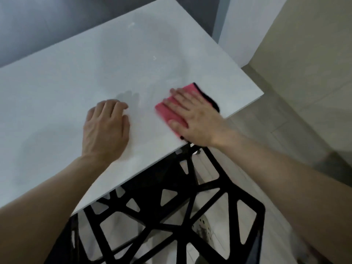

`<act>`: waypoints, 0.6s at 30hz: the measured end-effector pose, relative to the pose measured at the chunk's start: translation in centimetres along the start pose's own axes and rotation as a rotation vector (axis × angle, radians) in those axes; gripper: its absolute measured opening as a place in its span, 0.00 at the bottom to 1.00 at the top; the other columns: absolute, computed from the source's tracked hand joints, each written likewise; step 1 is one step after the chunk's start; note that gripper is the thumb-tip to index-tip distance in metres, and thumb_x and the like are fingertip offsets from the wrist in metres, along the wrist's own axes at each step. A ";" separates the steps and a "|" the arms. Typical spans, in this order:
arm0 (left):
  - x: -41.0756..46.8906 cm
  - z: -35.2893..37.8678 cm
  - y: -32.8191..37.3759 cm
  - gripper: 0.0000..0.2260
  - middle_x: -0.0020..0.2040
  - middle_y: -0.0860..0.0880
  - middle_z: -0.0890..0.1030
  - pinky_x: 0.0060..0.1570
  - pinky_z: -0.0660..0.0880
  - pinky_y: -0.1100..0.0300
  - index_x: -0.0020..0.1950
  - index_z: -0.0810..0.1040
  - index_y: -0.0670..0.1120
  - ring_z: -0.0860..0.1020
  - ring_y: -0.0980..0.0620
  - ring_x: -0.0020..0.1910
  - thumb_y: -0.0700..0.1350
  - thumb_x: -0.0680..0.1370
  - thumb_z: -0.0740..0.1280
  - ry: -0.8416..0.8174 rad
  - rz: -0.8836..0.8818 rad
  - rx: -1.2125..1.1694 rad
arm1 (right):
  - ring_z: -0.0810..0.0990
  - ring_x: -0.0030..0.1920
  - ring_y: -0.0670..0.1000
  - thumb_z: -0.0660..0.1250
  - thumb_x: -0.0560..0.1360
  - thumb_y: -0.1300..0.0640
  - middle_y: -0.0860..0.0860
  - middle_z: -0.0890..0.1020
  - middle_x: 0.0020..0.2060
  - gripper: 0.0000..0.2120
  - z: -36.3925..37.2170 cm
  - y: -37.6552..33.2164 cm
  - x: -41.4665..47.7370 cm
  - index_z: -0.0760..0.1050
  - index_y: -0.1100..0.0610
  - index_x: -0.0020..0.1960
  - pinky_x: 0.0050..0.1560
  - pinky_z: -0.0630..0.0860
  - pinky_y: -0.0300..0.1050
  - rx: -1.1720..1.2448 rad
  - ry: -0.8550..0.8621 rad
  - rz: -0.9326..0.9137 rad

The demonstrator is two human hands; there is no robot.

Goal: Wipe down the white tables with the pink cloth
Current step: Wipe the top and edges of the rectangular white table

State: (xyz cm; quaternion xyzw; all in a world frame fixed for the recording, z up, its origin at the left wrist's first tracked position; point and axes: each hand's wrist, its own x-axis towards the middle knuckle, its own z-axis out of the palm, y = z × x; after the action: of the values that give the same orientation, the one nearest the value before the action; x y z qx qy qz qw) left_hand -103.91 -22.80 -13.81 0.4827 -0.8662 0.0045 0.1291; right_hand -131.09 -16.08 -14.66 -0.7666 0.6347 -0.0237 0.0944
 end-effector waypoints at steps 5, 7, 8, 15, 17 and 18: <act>4.5 2.5 -1.2 0.17 0.66 0.41 0.77 0.65 0.72 0.37 0.69 0.75 0.44 0.75 0.35 0.65 0.52 0.85 0.57 -0.019 -0.002 0.033 | 0.45 0.88 0.57 0.44 0.88 0.40 0.58 0.49 0.88 0.33 -1.5 5.9 4.5 0.48 0.50 0.89 0.86 0.39 0.63 0.000 0.188 0.722; 4.7 3.4 -2.0 0.17 0.67 0.43 0.76 0.67 0.71 0.39 0.69 0.75 0.46 0.74 0.36 0.65 0.52 0.85 0.58 -0.004 0.016 0.040 | 0.47 0.88 0.57 0.45 0.88 0.41 0.57 0.52 0.88 0.32 -0.2 0.0 7.6 0.51 0.51 0.89 0.86 0.38 0.61 0.009 0.200 0.530; 4.5 3.8 -2.4 0.17 0.67 0.44 0.75 0.69 0.70 0.40 0.70 0.75 0.46 0.74 0.36 0.66 0.51 0.85 0.59 0.015 0.007 0.024 | 0.48 0.88 0.56 0.45 0.87 0.41 0.56 0.53 0.88 0.31 0.5 -2.7 7.8 0.53 0.50 0.89 0.87 0.39 0.61 0.041 0.191 0.347; 4.3 3.7 -2.2 0.18 0.69 0.44 0.76 0.75 0.67 0.42 0.70 0.78 0.45 0.74 0.36 0.69 0.49 0.83 0.62 0.025 -0.034 -0.061 | 0.48 0.88 0.53 0.45 0.87 0.34 0.52 0.52 0.88 0.33 -1.9 9.5 1.8 0.51 0.46 0.89 0.87 0.43 0.59 -0.009 0.094 0.283; 4.2 4.0 -2.3 0.18 0.70 0.45 0.75 0.75 0.66 0.42 0.70 0.78 0.46 0.73 0.36 0.70 0.49 0.83 0.62 0.027 -0.042 -0.066 | 0.48 0.88 0.56 0.43 0.88 0.37 0.55 0.51 0.88 0.32 -3.0 10.8 6.6 0.50 0.47 0.89 0.87 0.43 0.61 -0.002 0.161 0.585; 4.1 4.0 -2.3 0.18 0.70 0.45 0.75 0.75 0.66 0.43 0.71 0.78 0.46 0.73 0.37 0.70 0.50 0.82 0.62 0.025 -0.042 -0.072 | 0.47 0.88 0.56 0.41 0.88 0.39 0.55 0.51 0.88 0.31 -2.9 8.9 9.2 0.49 0.48 0.89 0.86 0.42 0.62 -0.010 0.173 0.651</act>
State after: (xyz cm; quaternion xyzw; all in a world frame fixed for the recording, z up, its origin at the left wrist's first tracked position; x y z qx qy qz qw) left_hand -104.94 -28.02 -17.04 0.4957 -0.8538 -0.0234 0.1571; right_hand -138.42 -26.94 -14.17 -0.5192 0.8520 -0.0543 0.0392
